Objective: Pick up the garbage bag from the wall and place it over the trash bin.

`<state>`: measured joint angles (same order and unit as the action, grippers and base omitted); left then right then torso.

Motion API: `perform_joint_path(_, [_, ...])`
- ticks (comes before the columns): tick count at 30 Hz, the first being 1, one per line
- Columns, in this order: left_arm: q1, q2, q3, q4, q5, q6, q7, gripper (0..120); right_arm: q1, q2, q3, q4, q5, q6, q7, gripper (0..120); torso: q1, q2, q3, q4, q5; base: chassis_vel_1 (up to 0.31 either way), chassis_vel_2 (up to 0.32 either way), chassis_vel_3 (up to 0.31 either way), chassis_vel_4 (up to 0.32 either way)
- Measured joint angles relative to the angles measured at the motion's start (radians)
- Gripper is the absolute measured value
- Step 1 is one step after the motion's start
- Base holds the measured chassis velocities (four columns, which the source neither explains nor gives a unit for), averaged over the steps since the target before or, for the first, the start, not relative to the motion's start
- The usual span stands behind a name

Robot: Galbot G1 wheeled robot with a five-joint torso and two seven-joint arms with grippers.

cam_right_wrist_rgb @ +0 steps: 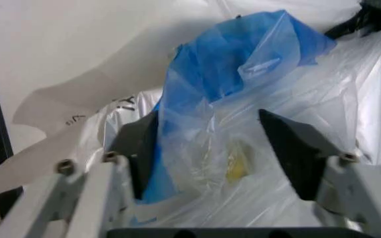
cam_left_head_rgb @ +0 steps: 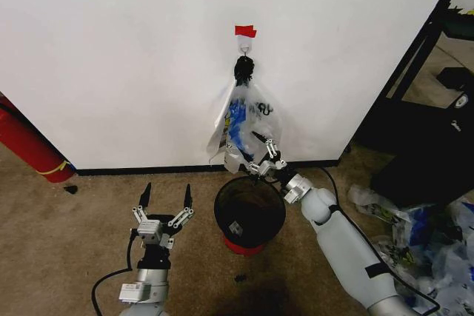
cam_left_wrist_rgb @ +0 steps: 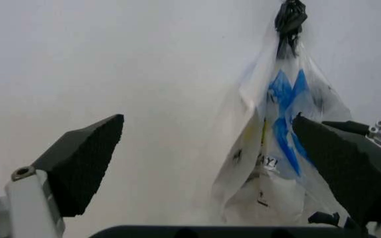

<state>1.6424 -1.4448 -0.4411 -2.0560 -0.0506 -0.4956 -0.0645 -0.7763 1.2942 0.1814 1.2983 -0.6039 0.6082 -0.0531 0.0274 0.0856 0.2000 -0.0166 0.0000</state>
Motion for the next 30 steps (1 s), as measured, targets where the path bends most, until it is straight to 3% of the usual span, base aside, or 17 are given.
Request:
perform_joint_path(9, [0.006,0.002,0.001,-0.006,-0.001,-0.001,-0.001,100,-0.017,-0.01,0.015,0.018,0.04,-0.014,0.02,20,0.0,0.0,0.0,0.0,0.0,0.0,0.0,0.0,0.0])
perform_joint_path(11, [0.007,0.002,0.002,-0.008,-0.001,-0.001,-0.001,100,-0.023,-0.012,0.015,0.022,0.054,-0.019,0.027,18,0.0,0.0,0.0,0.0001,0.0,0.0,0.0,0.0,0.0])
perform_joint_path(15, [0.008,0.003,0.001,-0.013,-0.001,-0.001,-0.002,100,-0.068,-0.029,0.015,0.055,0.191,-0.054,0.057,0,0.0,0.0,0.0,0.0001,0.0,0.0,0.0,0.0,0.0])
perform_joint_path(17, [0.008,0.003,-0.001,-0.014,-0.001,-0.001,-0.003,100,-0.104,-0.042,0.015,0.081,0.338,-0.067,0.057,0,0.0,0.0,0.0,0.0001,0.0002,0.0,0.0,0.0,0.0])
perform_joint_path(19, [0.008,0.003,-0.001,-0.014,-0.001,-0.001,-0.004,100,-0.113,-0.046,0.015,0.088,0.376,-0.068,0.053,0,0.0,0.0,0.0,0.0,0.0001,0.0,0.0,0.0,0.0])
perform_joint_path(24, [-0.022,0.014,0.0,-0.007,-0.003,0.005,-0.004,100,-0.236,-0.066,0.017,0.27,1.02,-0.11,-0.064,0,0.0,0.0,0.0,0.0,-0.0002,0.0,0.0,0.0,0.0])
perform_joint_path(25, [-0.022,0.014,0.0,-0.007,-0.003,0.005,-0.004,100,-0.236,-0.066,0.017,0.27,1.02,-0.11,-0.064,0,0.0,0.0,0.0,0.0,-0.0002,0.0,0.0,0.0,0.0])
perform_joint_path(30, [-0.096,0.051,0.008,0.043,-0.003,0.0,0.024,100,-0.31,-0.045,0.038,0.422,1.415,-0.199,-0.121,0,0.0,0.0,0.0,0.0001,-0.0002,0.0,0.0,0.0,0.0])
